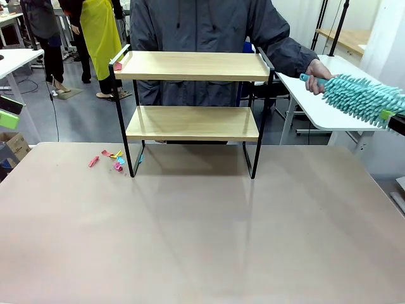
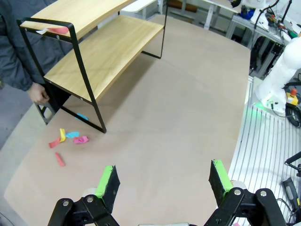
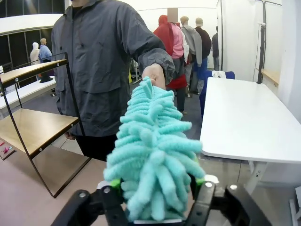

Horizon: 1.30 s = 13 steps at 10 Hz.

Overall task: Clean the shelf.
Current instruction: Hand the Duster back to the human.

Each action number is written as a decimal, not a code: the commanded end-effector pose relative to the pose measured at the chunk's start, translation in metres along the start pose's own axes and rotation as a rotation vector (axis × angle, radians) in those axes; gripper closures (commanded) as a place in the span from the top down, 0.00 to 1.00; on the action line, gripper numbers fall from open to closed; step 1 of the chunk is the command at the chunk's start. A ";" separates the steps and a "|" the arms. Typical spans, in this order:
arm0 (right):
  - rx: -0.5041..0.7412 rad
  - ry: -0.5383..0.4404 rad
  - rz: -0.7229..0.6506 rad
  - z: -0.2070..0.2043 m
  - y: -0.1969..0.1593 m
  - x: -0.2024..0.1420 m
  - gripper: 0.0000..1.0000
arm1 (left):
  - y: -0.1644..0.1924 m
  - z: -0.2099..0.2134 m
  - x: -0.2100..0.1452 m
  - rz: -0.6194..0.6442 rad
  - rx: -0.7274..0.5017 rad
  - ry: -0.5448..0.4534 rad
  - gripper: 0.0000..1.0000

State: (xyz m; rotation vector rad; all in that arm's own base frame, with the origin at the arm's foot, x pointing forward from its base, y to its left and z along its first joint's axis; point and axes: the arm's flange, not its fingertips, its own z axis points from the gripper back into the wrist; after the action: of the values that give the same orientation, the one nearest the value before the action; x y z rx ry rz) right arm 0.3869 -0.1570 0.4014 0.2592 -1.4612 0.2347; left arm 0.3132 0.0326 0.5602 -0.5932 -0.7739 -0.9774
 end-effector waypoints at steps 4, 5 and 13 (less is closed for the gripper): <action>0.121 -0.077 -0.237 0.011 -0.009 0.053 1.00 | -0.001 0.000 0.003 0.014 -0.007 -0.020 1.00; 0.130 -0.120 -0.297 0.018 -0.015 0.079 1.00 | -0.001 0.000 0.003 0.014 -0.007 -0.020 1.00; 0.122 -0.382 -0.668 0.085 -0.108 0.177 1.00 | -0.001 0.000 0.003 0.014 -0.007 -0.020 1.00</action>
State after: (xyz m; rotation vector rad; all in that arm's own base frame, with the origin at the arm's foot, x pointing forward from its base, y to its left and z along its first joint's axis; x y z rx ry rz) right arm 0.3496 -0.2865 0.5865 0.8771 -1.6495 -0.3059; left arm 0.3131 0.0324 0.5605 -0.5927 -0.7740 -0.9781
